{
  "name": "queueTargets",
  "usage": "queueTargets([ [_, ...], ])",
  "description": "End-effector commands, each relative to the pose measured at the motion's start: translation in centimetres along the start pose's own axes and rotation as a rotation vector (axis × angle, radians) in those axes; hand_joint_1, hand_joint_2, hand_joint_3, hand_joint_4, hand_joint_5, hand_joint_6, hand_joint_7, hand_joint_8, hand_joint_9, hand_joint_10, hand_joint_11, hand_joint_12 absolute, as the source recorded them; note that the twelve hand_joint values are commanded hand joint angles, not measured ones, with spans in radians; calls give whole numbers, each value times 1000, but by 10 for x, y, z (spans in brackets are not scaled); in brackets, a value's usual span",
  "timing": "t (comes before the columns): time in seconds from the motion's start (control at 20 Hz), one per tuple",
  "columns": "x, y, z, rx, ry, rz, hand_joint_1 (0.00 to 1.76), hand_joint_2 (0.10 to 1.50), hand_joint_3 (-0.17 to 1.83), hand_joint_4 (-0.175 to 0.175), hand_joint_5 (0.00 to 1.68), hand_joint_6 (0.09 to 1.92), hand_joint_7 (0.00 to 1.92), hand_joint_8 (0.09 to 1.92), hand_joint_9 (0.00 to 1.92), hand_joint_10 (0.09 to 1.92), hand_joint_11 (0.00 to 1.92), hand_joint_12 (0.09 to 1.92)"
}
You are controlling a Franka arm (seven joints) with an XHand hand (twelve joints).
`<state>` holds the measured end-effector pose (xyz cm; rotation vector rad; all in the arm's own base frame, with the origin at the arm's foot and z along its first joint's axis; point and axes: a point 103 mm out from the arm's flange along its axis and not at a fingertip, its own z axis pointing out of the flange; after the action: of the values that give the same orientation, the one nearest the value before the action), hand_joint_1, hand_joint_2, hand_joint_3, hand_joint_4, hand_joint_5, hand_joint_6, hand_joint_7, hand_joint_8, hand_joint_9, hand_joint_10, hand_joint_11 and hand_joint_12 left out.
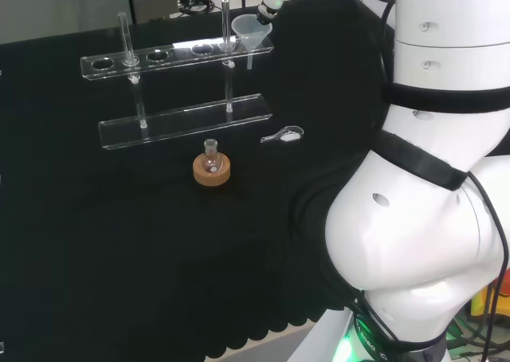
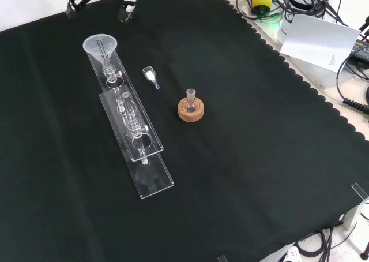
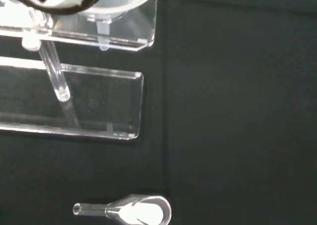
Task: Pick up the funnel from the transparent funnel stand.
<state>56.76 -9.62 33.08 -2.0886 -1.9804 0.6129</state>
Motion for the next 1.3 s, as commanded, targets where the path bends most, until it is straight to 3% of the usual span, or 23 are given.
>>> queueTargets([
  [0.05,11,15,12,61,-52,-72,762,576,640,-6,97,87,0,623,194,752,8,1452],
  [0.4,22,24,14,89,-109,-80,763,547,647,-3,17,87,7,587,196,762,0,1446],
  [0.9,23,34,22,89,-129,-79,669,552,527,-4,0,87,0,615,213,762,5,1461],
  [1.3,20,42,24,73,-136,-83,684,568,485,-4,0,87,0,453,177,779,10,1453],
])
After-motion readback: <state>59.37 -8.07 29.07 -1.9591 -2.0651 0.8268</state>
